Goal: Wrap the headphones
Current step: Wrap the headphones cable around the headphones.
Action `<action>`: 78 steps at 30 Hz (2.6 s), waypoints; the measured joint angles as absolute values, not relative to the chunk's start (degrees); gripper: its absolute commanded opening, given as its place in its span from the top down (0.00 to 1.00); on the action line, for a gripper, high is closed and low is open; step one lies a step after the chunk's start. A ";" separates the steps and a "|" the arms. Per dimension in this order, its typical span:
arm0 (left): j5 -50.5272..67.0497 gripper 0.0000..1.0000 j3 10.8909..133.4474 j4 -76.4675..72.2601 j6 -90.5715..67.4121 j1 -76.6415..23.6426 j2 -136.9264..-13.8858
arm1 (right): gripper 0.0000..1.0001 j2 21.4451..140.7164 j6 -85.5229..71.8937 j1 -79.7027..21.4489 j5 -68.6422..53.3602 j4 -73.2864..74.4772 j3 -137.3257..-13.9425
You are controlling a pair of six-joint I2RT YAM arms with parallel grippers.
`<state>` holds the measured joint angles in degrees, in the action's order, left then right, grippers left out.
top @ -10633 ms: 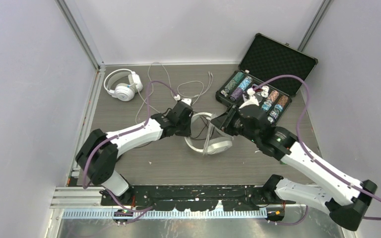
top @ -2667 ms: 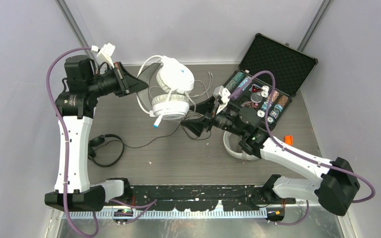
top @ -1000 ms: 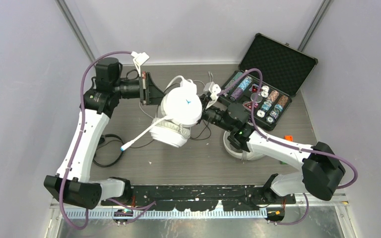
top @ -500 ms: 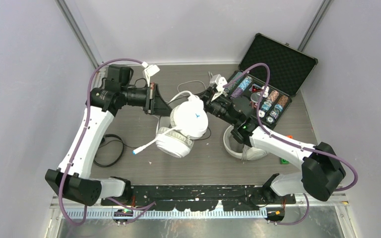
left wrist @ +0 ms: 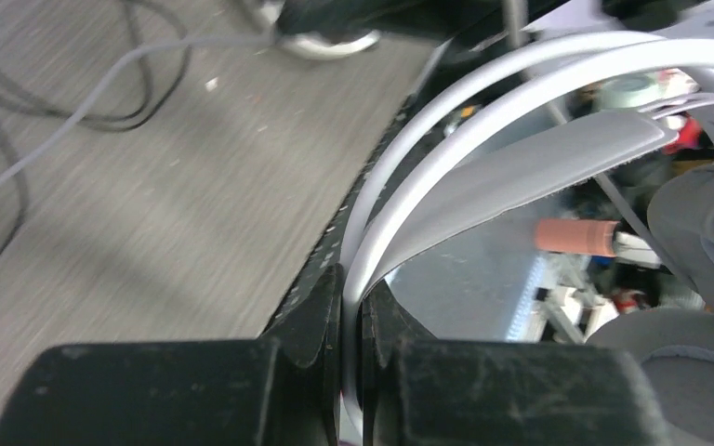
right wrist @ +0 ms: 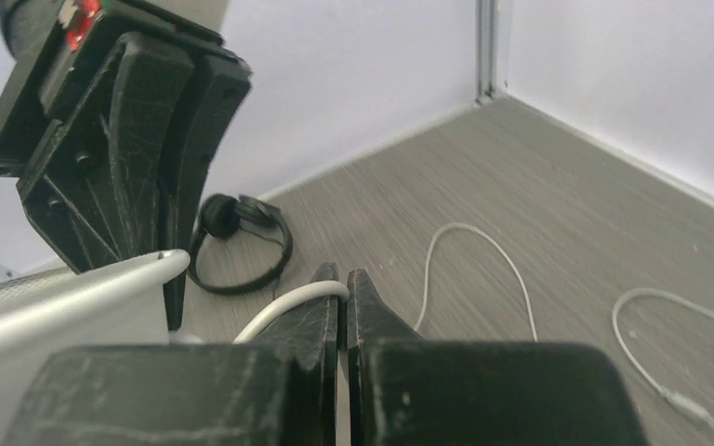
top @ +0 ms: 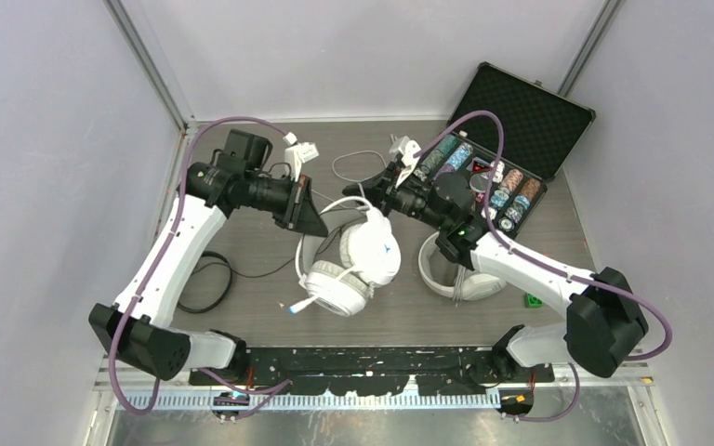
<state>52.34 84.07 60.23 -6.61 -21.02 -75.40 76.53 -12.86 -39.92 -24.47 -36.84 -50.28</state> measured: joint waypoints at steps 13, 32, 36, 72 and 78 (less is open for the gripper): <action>26.96 1.00 85.27 65.47 5.34 -22.72 -75.64 | 1.00 71.53 -7.20 -36.75 -24.51 -2.42 -59.96; 0.14 1.00 88.73 65.28 14.98 -30.24 -77.17 | 1.00 77.87 -11.14 -36.75 -26.22 30.44 -76.73; -1.34 1.00 88.58 64.42 15.55 -30.81 -77.73 | 1.00 78.81 -12.64 -36.75 -26.20 33.06 -78.74; -17.12 1.00 89.58 62.65 10.24 -31.88 -81.38 | 0.89 88.18 -40.14 -38.92 -44.95 18.72 -80.29; -20.80 1.00 91.50 63.64 9.06 -31.99 -82.08 | 0.83 88.18 -44.56 -39.00 -45.80 12.78 -77.95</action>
